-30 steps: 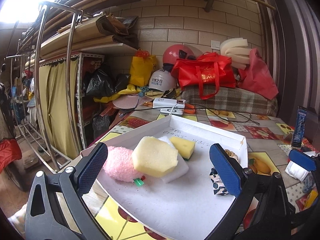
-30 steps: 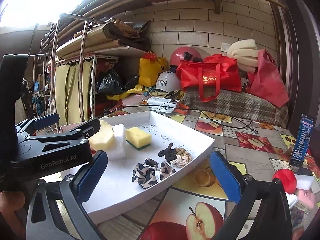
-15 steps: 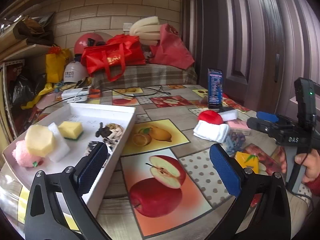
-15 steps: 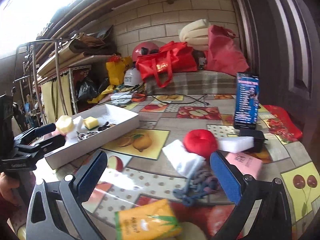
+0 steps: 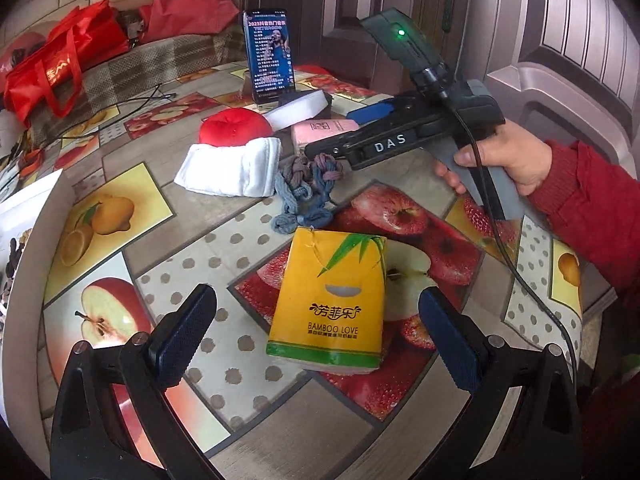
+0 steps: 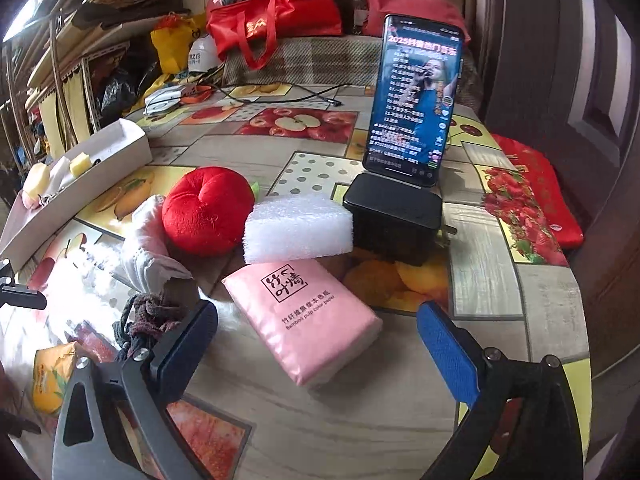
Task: Organize soft objects
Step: 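Grasp the yellow BAMBOO LOVE tissue pack with the left gripper while the right grasps the pink tissue pack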
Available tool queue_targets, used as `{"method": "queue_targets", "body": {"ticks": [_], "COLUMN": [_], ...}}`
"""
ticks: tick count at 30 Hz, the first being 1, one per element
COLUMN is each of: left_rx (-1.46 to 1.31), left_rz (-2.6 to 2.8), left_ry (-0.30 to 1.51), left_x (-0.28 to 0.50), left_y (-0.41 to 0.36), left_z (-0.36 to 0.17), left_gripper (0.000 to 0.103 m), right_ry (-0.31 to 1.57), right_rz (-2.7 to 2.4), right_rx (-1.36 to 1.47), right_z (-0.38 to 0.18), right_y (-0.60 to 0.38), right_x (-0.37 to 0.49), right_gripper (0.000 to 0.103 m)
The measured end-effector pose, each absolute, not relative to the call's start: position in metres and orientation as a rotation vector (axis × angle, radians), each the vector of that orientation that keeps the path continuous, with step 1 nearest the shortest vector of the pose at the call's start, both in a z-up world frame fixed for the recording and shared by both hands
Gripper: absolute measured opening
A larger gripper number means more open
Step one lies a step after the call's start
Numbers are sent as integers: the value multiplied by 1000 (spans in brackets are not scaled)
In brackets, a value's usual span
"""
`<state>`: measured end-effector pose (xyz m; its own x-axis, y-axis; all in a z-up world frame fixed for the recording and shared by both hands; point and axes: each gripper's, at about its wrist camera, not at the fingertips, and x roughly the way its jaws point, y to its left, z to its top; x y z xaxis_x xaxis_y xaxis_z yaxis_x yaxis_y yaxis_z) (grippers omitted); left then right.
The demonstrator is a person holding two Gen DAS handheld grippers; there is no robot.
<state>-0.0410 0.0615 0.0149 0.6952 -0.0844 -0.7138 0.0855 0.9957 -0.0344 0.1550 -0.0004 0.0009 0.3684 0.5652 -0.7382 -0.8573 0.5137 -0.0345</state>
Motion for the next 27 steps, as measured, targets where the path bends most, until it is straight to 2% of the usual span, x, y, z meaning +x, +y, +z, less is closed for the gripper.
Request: {"method": "queue_targets", "body": {"ticks": [2,3,4,5,7,13,20,27], "left_rx": [36,50,61,66,53,11,-1,-2], "left_rz": [-97,-95,-92,-90,-106,-85,36,242], "left_ry": [834,851,867,874,855,779,537,410], "left_x": [-35,-32,-31,-31,-34,-43,-84,-116], "left_y": [54,50,49,48,50,61,71,107], "left_z": [10,7,4,2,4,15,42,53], "left_gripper": [96,91,81,77,49,49,49,49], "right_ry": [783,780,780,773,766,664,469,413], "right_rz": [971,980,988,993,991,983,969,1018], "right_rx": [-482,-469,-459,-449,-440,-403,-260,-193], "right_z": [-6,-4,-3,-2,-1,13,38,44], "right_y": [9,6,4,2,-2,-20,-64,-57], "right_x": [158,161,162,161,160,144,103,63], "right_gripper": [80,77,66,57,51,50,50,50]}}
